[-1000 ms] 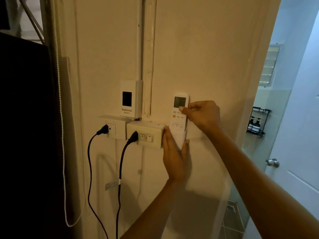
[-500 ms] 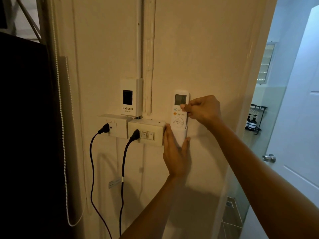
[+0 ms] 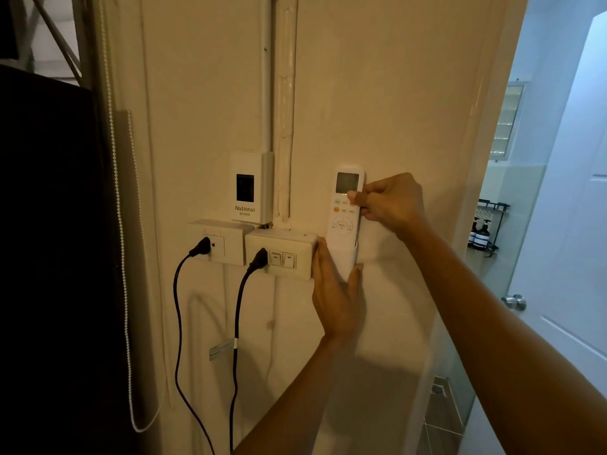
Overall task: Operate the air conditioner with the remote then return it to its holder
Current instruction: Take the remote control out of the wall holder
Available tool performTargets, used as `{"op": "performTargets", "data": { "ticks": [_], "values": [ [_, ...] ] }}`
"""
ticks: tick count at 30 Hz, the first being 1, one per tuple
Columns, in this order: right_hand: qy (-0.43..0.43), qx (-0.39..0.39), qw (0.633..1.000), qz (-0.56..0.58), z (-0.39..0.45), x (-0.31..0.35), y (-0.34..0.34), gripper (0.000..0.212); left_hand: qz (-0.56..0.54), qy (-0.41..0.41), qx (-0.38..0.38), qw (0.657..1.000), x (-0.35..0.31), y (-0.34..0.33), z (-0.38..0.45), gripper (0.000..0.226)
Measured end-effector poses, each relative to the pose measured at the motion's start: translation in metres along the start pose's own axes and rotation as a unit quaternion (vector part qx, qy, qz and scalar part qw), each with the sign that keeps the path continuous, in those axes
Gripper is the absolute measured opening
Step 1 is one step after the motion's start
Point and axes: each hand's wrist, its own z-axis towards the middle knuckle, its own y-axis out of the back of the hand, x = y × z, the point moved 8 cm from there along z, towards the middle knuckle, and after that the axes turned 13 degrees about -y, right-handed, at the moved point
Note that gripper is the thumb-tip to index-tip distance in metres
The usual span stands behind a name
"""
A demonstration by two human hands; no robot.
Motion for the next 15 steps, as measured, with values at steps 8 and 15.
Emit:
{"op": "performTargets", "data": {
  "ticks": [8, 15],
  "values": [
    [-0.008, 0.025, 0.999, 0.045, 0.009, 0.023, 0.008, 0.018, -0.012, 0.001, -0.007, 1.0, -0.001, 0.002, -0.001, 0.077],
    [-0.008, 0.042, 0.993, 0.108, 0.011, 0.023, 0.015, 0.023, -0.022, 0.008, -0.006, 1.0, -0.001, 0.006, 0.001, 0.077]
  ]
}}
